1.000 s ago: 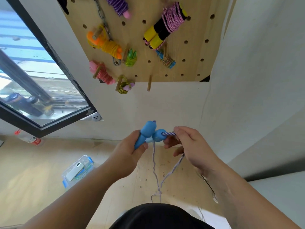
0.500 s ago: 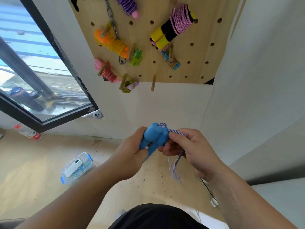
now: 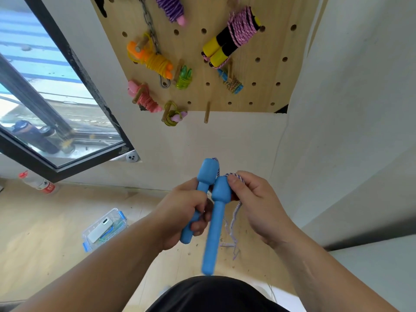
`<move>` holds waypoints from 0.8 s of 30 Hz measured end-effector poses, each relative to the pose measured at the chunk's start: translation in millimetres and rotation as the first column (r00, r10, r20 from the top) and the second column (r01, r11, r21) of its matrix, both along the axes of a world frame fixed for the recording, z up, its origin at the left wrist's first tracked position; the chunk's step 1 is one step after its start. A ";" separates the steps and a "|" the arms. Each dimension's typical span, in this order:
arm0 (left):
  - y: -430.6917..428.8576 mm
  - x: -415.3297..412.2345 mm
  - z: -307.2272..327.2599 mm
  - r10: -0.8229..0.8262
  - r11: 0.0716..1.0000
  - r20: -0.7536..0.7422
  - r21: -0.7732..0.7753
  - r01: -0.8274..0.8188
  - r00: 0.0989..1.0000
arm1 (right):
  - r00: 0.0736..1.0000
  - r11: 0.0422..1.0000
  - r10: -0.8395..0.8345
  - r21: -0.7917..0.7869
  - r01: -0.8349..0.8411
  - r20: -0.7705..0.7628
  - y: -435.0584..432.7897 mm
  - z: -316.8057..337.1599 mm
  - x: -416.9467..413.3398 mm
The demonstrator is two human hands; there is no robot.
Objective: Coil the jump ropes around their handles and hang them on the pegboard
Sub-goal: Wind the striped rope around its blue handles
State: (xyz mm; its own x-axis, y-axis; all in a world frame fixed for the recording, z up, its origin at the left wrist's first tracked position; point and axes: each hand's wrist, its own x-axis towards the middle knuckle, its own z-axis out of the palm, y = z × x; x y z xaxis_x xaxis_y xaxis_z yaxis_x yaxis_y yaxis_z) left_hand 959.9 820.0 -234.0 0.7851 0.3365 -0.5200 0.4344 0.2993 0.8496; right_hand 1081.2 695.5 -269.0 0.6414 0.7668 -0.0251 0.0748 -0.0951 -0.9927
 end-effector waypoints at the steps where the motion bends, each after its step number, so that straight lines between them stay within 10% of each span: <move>1: -0.2 -1.9 1.8 -0.013 1.000 -0.012 -0.002 0.013 1.000 | 0.997 1.000 -0.015 -0.017 0.017 0.080 -0.9 1.6 2.1; 6: -2.4 -7.8 7.9 -0.122 0.992 0.033 -0.034 0.123 0.992 | 0.998 0.994 -0.015 0.105 0.022 -0.065 -1.8 8.1 9.4; 9: -5.2 0.5 3.1 -0.094 0.975 -0.028 0.198 0.098 0.995 | 0.964 0.987 -0.070 0.125 0.105 -0.255 7.0 7.0 0.7; 14: -7.9 7.1 -12.2 -0.112 0.727 -0.101 0.670 0.151 0.988 | 0.795 0.945 -0.235 0.061 0.322 -0.559 24.4 19.0 -19.9; 24: 6.3 -0.1 -12.5 -0.042 0.457 -0.114 0.881 0.121 0.993 | 0.572 0.954 -0.113 0.071 0.290 -0.812 16.4 22.4 -19.3</move>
State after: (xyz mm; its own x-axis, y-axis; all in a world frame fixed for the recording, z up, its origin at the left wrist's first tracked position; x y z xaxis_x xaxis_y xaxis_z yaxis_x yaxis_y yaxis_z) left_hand 959.8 826.3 -246.5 0.8120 0.5827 -0.0319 0.4802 -0.6360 0.6041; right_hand 1061.8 711.8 -246.6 0.5699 0.6662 -0.4811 -0.7463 0.1747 -0.6422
